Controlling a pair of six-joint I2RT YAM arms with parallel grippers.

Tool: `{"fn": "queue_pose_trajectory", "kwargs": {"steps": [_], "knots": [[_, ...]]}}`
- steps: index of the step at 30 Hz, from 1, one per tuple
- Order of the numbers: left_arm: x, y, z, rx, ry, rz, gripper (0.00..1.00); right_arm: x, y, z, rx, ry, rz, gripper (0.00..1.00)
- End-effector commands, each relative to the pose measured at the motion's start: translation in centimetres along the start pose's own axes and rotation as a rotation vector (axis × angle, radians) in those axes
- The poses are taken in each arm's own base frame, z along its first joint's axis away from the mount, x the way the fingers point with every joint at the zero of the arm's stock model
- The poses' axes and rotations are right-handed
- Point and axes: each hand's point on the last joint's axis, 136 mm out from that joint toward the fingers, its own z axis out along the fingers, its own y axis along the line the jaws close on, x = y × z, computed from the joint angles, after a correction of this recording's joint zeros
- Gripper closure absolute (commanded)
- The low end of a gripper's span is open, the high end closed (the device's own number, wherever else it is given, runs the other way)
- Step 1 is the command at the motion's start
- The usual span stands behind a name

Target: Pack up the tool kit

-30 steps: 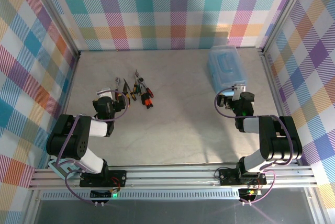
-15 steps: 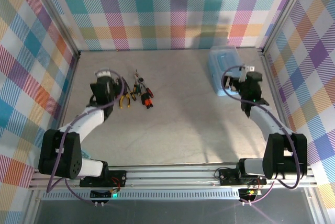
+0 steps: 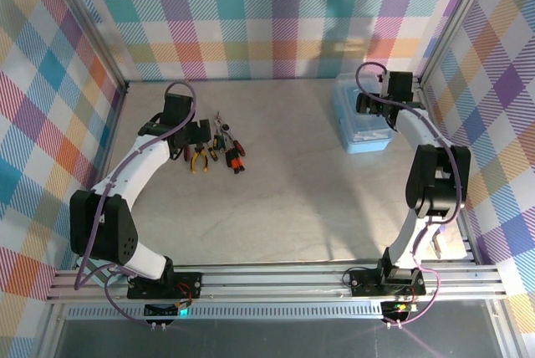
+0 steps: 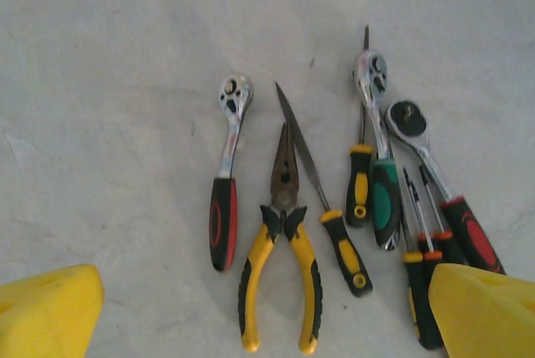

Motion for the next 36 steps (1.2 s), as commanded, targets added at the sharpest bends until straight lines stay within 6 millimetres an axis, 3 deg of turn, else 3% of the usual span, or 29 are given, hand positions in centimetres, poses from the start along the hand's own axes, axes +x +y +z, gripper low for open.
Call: {"fn": "queue_pose_trajectory", "kwargs": {"steps": [1, 6, 10, 14, 20, 25, 29, 36], "knots": [[2.0, -0.2, -0.6, 0.029, 0.069, 0.001, 0.00, -0.8, -0.3, -0.3, -0.029, 0.035, -0.025, 0.01], [2.8, -0.8, -0.6, 0.066, 0.089, -0.005, 0.00, 1.4, 1.2, 1.2, -0.134, 0.154, -0.037, 0.00], [2.9, -1.3, -0.5, 0.086, 0.093, -0.009, 0.00, 3.7, 3.1, 1.9, -0.243, 0.252, 0.000, 0.08], [2.8, -1.8, -0.4, 0.111, 0.099, -0.011, 0.00, 5.7, 3.9, 1.6, -0.246, 0.313, 0.018, 0.19], [2.7, -3.0, -0.4, 0.160, 0.105, -0.012, 0.00, 8.7, 7.7, -2.1, -0.254, 0.369, -0.010, 0.32], [2.8, -4.1, -0.5, 0.198, 0.109, -0.005, 0.00, 13.4, 11.2, -6.3, -0.245, 0.431, 0.020, 0.35], [3.4, -5.1, -0.5, 0.231, 0.121, 0.006, 0.00, 17.2, 12.9, -8.7, -0.278, 0.468, 0.111, 0.39], [3.7, -7.2, -0.6, 0.287, 0.131, 0.027, 0.00, 18.8, 16.2, -10.6, -0.492, 0.446, 0.269, 0.44]]}}
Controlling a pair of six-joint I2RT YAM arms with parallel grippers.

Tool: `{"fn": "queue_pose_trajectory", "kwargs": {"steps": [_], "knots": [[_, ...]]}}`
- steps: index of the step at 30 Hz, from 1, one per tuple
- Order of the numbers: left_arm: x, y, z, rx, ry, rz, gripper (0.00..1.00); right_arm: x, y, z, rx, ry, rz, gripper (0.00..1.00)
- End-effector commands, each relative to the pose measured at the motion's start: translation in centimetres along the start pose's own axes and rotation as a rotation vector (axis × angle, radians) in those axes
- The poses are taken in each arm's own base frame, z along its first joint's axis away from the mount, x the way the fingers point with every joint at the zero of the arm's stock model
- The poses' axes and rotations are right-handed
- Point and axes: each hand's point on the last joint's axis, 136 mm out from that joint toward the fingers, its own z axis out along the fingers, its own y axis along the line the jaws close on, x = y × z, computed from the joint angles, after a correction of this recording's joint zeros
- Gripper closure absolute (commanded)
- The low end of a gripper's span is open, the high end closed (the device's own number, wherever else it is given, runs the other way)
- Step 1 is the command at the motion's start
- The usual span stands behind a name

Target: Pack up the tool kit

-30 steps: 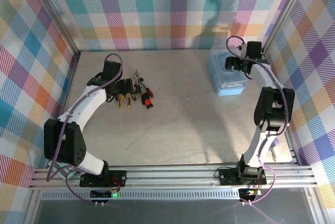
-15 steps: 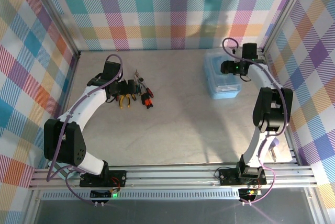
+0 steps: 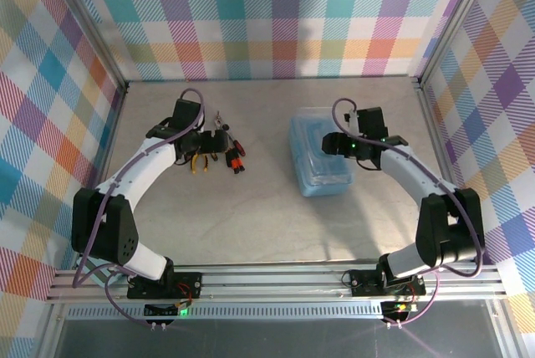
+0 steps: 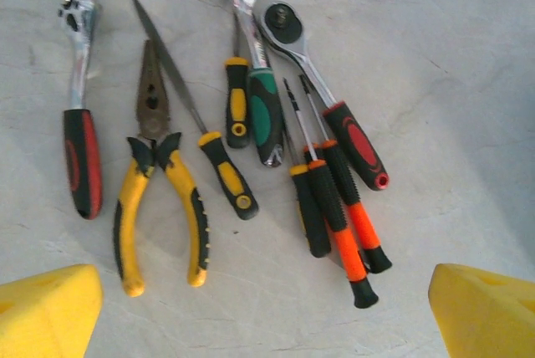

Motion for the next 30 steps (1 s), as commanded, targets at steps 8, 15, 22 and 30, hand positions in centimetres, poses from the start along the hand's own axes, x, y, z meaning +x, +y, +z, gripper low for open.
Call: {"fn": "queue_pose_trajectory", "kwargs": {"steps": [8, 15, 22, 30], "knots": [[-0.3, -2.9, -0.2, 0.071, -0.004, 0.020, 0.00, 5.7, 5.0, 4.0, -0.486, 0.125, 0.347, 0.43], [0.2, -3.4, -0.4, 0.080, -0.001, 0.031, 0.00, 6.7, 4.3, 7.1, -0.561, 0.099, 0.448, 0.42], [0.6, -3.2, -0.2, 0.074, 0.005, 0.035, 0.01, 6.9, 2.9, 7.0, -0.477, 0.042, 0.451, 0.31], [1.0, -3.5, 0.4, 0.082, 0.020, 0.036, 0.00, 6.7, 2.3, 5.5, -0.391, 0.031, 0.400, 0.22]]}}
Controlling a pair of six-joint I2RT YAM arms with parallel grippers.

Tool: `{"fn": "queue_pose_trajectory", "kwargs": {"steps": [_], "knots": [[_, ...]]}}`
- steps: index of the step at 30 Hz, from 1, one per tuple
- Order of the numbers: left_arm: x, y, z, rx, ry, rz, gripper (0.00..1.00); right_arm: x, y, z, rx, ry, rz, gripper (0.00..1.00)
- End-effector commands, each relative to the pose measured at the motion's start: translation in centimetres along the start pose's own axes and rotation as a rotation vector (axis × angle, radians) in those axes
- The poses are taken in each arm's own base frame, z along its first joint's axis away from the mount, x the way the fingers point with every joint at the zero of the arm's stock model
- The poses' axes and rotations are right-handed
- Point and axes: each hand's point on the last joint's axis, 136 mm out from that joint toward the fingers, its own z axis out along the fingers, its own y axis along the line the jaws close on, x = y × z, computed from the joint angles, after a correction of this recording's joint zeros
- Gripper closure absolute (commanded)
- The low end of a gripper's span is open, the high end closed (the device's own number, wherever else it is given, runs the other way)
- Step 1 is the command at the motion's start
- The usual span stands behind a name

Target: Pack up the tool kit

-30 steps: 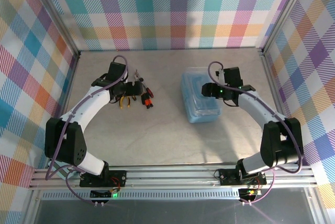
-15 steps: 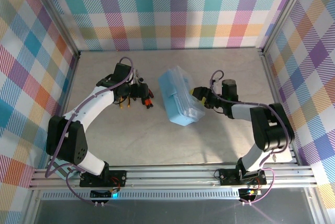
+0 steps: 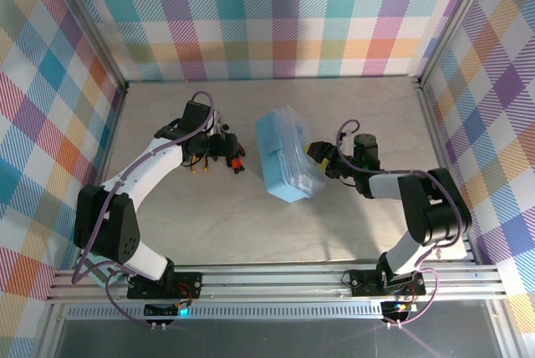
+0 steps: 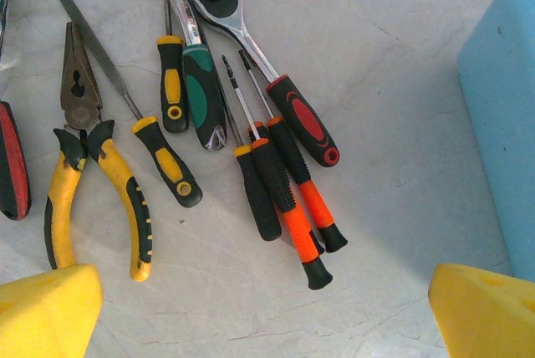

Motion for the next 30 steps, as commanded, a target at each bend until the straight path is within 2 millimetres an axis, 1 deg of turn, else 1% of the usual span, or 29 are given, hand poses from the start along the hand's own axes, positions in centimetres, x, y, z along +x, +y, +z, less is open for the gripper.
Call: {"fn": "queue_pose_trajectory", "kwargs": {"steps": [1, 7, 11, 17, 18, 20, 21, 24, 28, 30], "knots": [[0.0, -0.8, 0.1, 0.028, -0.007, -0.008, 0.00, 1.4, -4.3, -0.7, 0.181, 0.015, -0.017, 0.21], [0.1, -0.9, 0.1, 0.030, -0.005, -0.007, 0.00, 1.4, -4.1, -1.0, 0.187, 0.019, -0.031, 0.17], [0.1, -0.9, 0.2, 0.029, -0.004, -0.006, 0.00, 1.4, -4.1, -1.0, 0.189, 0.022, -0.035, 0.17], [0.2, -1.1, 0.2, 0.032, 0.003, -0.001, 0.00, 1.2, -3.3, -1.7, 0.201, 0.020, -0.069, 0.16], [0.3, -1.1, 0.2, 0.032, 0.005, 0.001, 0.00, 1.1, -3.1, -1.9, 0.208, 0.019, -0.083, 0.14], [0.2, -1.3, 0.0, 0.040, 0.005, 0.002, 0.00, 0.8, -2.5, -2.4, 0.228, 0.021, -0.116, 0.06], [0.1, -1.5, -0.1, 0.051, -0.001, 0.003, 0.00, 0.7, -2.1, -2.7, 0.244, 0.030, -0.133, 0.01], [-0.6, -2.3, -0.5, 0.091, -0.018, -0.007, 0.00, 0.0, -0.8, -3.6, 0.285, 0.049, -0.189, 0.01], [-1.6, -3.9, -1.1, 0.166, -0.022, -0.018, 0.00, -0.7, 1.1, -5.0, 0.311, 0.048, -0.266, 0.01], [-2.0, -4.8, -1.6, 0.211, -0.024, -0.019, 0.00, -0.7, 1.9, -5.5, 0.314, 0.054, -0.288, 0.01]]}}
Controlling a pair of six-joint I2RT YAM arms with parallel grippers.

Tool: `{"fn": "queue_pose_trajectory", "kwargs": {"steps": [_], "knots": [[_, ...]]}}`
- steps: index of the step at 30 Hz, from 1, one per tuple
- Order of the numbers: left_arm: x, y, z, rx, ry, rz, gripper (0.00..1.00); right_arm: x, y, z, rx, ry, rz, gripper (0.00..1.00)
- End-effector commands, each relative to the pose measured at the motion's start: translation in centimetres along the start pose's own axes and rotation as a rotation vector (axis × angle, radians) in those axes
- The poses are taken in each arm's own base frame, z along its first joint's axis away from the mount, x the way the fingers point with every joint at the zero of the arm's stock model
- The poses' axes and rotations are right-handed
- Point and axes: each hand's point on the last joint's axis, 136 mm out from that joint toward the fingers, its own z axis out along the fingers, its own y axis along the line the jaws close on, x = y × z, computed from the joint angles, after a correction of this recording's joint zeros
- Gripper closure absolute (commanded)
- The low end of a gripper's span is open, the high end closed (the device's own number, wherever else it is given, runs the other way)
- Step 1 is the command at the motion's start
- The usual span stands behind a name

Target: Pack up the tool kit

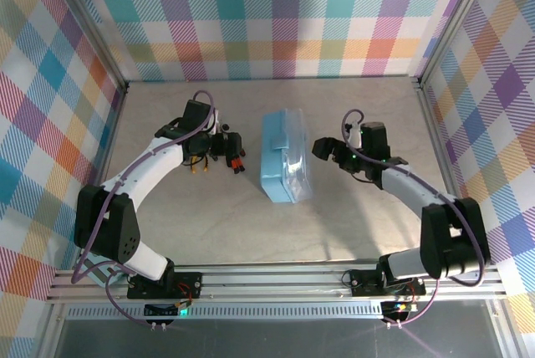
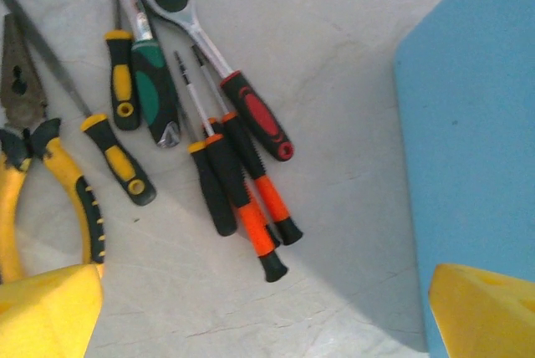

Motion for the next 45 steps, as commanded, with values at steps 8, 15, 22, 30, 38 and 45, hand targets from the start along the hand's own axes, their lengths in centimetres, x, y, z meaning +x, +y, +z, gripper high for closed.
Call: {"fn": "queue_pose_trajectory", "kwargs": {"steps": [8, 15, 22, 30, 38, 45], "knots": [[-2.0, -9.3, -2.9, 0.475, 0.036, -0.049, 0.00, 1.7, 3.3, -2.1, -0.062, 0.128, -0.157, 0.01], [-1.7, -11.0, -2.7, 0.529, 0.075, -0.096, 0.00, 4.3, 5.5, -1.0, -0.123, 0.189, -0.225, 0.01], [-1.3, -13.2, -2.1, 0.557, 0.095, -0.103, 0.00, 5.5, 5.0, 1.7, -0.125, 0.227, -0.212, 0.08], [-2.0, -15.4, -2.2, 0.608, 0.108, -0.106, 0.00, 4.6, 5.0, 2.3, -0.119, 0.201, -0.216, 0.19], [-1.9, -16.5, -0.5, 0.627, 0.150, -0.128, 0.00, 3.9, 5.2, 2.7, -0.112, 0.195, -0.228, 0.21], [-2.0, -17.3, 0.2, 0.663, 0.165, -0.144, 0.00, 2.7, 5.7, 2.1, -0.083, 0.168, -0.265, 0.15]]}}
